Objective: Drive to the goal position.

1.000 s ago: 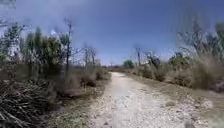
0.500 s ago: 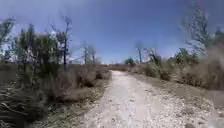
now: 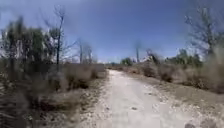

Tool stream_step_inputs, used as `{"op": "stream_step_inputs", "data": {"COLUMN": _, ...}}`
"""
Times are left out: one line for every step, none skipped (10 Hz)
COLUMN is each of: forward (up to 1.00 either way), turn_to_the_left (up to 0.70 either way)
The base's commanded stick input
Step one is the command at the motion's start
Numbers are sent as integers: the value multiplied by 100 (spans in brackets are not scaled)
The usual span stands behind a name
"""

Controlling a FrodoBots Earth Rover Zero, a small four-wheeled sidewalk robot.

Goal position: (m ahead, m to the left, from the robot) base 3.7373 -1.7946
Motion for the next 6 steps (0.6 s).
{"op": "stream_step_inputs", "data": {"forward": 70, "turn_to_the_left": -12}}
{"op": "stream_step_inputs", "data": {"forward": 70, "turn_to_the_left": -35}}
{"op": "stream_step_inputs", "data": {"forward": 70, "turn_to_the_left": -35}}
{"op": "stream_step_inputs", "data": {"forward": 70, "turn_to_the_left": -35}}
{"op": "stream_step_inputs", "data": {"forward": 70, "turn_to_the_left": -30}}
{"op": "stream_step_inputs", "data": {"forward": 70, "turn_to_the_left": -8}}
